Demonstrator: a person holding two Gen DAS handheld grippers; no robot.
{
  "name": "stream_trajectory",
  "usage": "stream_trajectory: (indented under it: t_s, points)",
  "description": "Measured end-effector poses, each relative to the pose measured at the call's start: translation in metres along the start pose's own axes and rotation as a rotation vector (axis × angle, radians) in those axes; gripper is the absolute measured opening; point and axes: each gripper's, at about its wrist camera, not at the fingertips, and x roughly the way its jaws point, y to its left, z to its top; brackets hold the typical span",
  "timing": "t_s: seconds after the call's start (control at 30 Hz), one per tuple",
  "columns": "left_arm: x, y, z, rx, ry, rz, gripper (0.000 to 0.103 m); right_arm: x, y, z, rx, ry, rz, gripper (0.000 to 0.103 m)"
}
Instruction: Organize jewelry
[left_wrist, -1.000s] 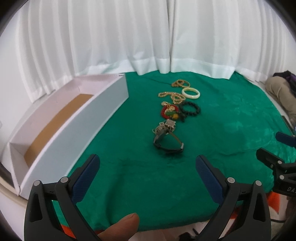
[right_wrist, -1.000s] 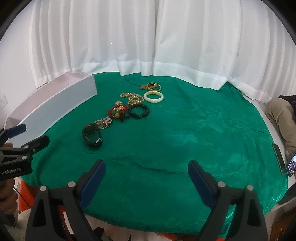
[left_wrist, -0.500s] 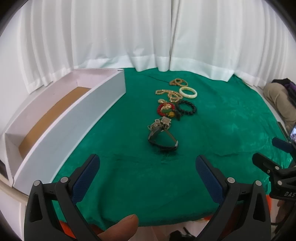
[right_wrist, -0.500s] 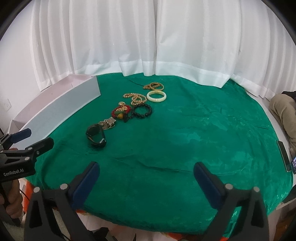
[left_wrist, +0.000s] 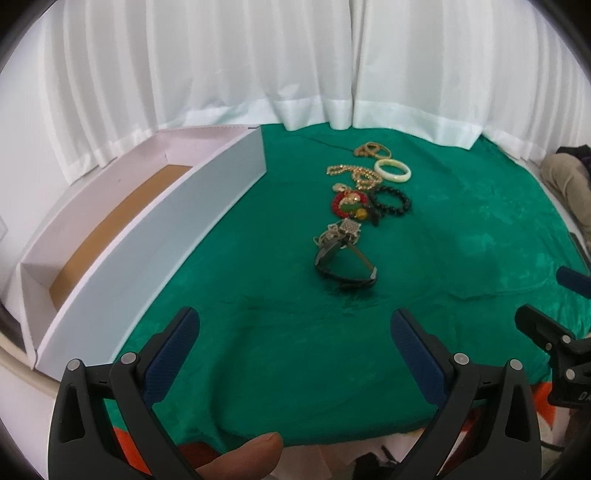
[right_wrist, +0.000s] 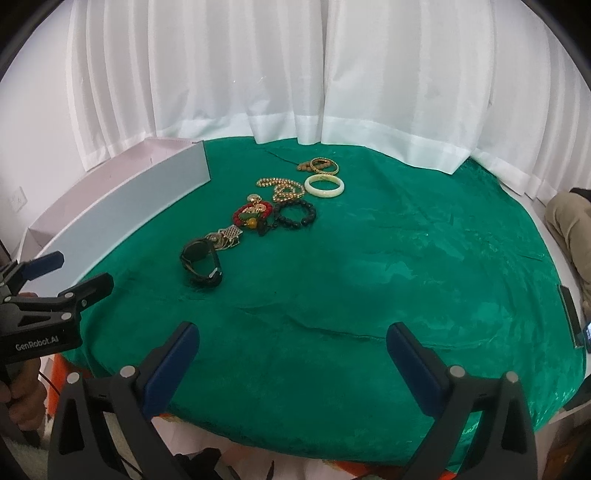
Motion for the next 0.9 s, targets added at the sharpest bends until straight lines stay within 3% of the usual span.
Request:
stream_trajectory:
  t_s: [0.4,0.67,0.9]
  points:
    - [0.006,0.006,0.001,-0.011,0.017,-0.009,0.103,0.003,0.006,0.001,-0.009,0.012,0.007,0.103]
    - [0.036,0.027,-0.003,-0.122,0.125,-0.074,0.102,0.005,0.005,0.0,-0.003,0.017,0.011,0.103]
    - [0.05,0.024,0.004,-0.102,0.138,-0.107,0.102,0.004,0.002,-0.004,0.005,0.015,0.012,0.103]
